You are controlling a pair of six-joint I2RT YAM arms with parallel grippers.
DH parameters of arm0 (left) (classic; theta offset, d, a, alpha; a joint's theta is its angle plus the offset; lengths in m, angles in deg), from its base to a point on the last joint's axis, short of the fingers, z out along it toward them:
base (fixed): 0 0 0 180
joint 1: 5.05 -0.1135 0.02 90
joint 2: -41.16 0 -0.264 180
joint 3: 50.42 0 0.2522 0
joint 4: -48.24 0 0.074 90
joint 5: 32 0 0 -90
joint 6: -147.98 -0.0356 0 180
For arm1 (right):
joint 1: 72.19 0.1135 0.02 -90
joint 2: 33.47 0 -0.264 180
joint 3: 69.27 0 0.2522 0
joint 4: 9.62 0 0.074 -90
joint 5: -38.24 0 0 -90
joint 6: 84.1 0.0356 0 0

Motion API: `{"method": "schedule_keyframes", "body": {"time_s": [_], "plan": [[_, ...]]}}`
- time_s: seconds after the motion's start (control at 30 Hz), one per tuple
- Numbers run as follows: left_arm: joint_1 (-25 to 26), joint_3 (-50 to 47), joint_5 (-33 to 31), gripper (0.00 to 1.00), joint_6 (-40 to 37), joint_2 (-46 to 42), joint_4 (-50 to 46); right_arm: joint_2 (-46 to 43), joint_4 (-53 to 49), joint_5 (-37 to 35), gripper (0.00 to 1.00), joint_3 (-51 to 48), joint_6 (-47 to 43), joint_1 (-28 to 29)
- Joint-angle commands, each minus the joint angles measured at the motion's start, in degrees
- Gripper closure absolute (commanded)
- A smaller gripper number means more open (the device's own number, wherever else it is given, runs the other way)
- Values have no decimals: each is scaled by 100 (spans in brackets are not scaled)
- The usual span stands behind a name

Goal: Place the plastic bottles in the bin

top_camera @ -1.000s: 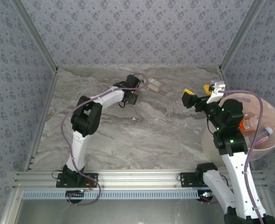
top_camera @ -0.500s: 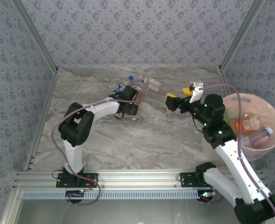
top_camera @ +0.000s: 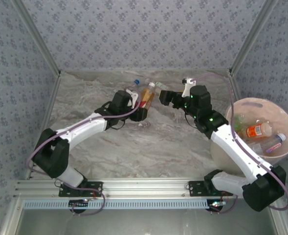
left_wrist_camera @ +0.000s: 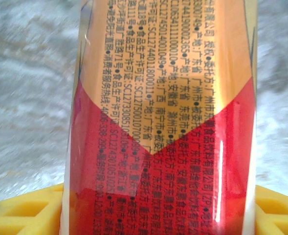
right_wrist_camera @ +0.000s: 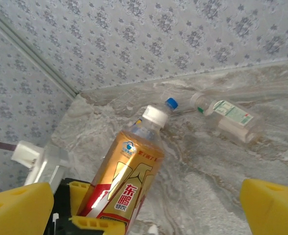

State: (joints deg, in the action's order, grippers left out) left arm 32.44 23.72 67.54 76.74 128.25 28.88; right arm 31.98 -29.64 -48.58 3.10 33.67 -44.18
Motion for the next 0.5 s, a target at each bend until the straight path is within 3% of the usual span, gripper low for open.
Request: {"method": "schedule_keyframes", "body": {"time_s": [0.0,0.27,0.47], "plan": [[-70,-138,932,46,0,-336,642,144,-207,503,0,398,523,-33],[-88,-420,1960,46,428,-627,1856,520,-123,1075,0,675,1264,-75],[-70,-427,2035,46,481,-646,1988,938,57,1442,0,812,1828,-121]]}}
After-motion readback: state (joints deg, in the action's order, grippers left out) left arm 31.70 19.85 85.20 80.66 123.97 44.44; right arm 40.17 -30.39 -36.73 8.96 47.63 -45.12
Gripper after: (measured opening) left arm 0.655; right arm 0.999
